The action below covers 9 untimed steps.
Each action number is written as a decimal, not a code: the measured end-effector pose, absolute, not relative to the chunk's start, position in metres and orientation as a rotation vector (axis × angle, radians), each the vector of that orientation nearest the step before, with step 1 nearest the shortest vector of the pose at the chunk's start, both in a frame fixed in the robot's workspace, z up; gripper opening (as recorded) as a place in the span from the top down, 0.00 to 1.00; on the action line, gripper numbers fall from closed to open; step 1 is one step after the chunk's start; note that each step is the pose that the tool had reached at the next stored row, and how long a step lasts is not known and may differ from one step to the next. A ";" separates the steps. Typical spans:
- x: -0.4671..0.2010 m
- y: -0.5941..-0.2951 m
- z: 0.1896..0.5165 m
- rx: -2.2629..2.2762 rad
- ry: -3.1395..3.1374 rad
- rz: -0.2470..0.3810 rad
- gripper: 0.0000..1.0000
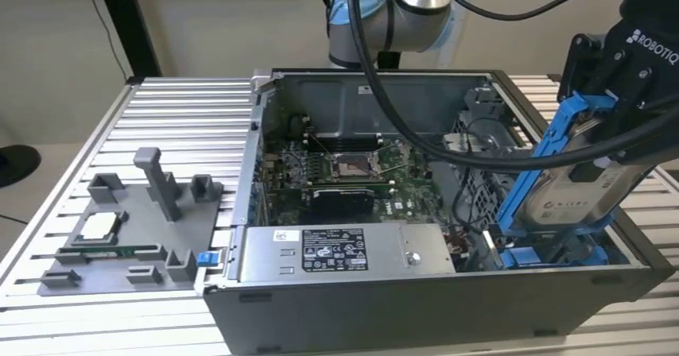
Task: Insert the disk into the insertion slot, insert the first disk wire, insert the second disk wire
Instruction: 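Insert the disk into the insertion slot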
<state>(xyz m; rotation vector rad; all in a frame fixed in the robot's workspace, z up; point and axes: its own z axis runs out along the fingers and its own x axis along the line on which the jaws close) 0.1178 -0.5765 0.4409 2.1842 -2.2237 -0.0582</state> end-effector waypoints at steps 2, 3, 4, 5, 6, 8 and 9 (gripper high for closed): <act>0.118 -0.577 0.440 2.186 -2.226 -0.063 1.00; 0.118 -0.577 0.439 2.189 -2.228 -0.068 1.00; 0.118 -0.577 0.438 2.192 -2.231 -0.075 1.00; 0.118 -0.577 0.436 2.193 -2.232 -0.078 1.00; 0.118 -0.577 0.435 2.194 -2.233 -0.080 1.00; 0.118 -0.580 0.434 2.195 -2.234 -0.084 1.00; 0.118 -0.581 0.433 2.197 -2.236 -0.087 1.00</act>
